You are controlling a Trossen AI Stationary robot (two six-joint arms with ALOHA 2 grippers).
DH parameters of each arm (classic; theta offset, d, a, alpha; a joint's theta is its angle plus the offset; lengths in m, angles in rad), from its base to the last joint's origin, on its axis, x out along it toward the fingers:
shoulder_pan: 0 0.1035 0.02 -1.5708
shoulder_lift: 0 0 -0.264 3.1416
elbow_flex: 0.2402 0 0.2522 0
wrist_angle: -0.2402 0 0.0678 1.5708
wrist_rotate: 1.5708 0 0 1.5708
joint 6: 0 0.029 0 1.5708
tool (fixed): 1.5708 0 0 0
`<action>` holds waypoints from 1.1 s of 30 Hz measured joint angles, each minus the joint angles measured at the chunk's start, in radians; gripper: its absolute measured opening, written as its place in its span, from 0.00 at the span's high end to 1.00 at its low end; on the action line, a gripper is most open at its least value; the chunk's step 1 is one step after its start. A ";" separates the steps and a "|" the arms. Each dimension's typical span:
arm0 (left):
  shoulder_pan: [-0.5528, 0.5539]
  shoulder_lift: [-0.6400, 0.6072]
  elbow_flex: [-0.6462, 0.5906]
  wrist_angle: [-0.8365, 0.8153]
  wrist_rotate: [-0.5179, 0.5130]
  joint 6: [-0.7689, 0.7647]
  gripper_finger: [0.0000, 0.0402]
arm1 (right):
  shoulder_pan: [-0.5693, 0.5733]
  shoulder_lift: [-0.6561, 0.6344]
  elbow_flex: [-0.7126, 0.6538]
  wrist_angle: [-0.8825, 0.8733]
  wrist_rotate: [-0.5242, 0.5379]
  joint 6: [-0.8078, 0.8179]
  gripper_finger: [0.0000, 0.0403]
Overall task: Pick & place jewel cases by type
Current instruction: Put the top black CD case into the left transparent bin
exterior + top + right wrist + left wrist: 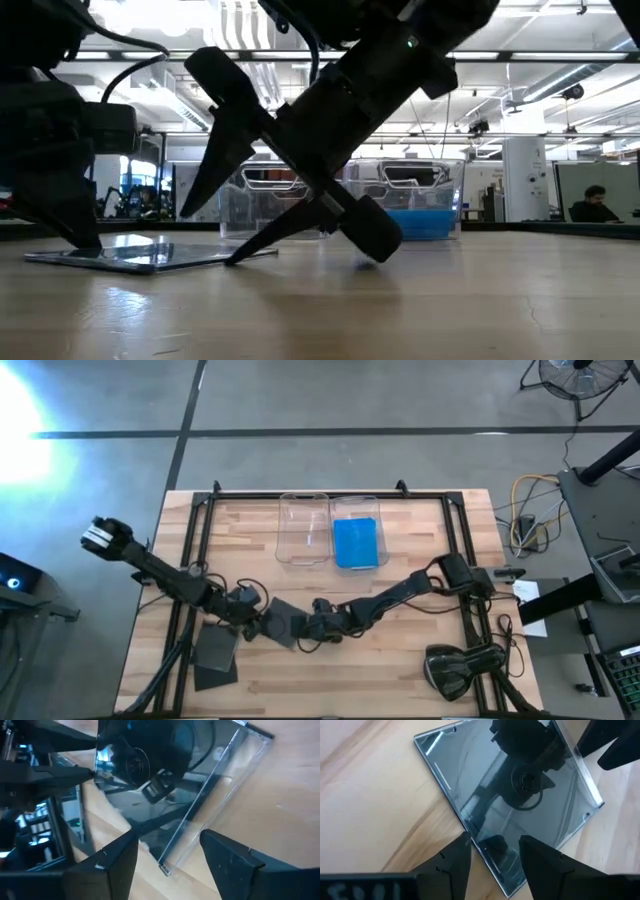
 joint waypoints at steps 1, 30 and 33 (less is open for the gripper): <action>-0.001 0.007 0.007 -0.002 -0.005 0.000 0.63 | -0.004 0.000 0.006 -0.008 0.002 -0.002 0.46; -0.028 0.013 0.018 -0.051 -0.019 0.162 0.63 | -0.088 -0.057 0.141 -0.097 -0.144 -0.413 0.71; -0.027 -0.027 0.055 -0.106 -0.024 0.193 0.63 | -0.128 -0.064 0.135 -0.162 -0.208 -0.493 0.92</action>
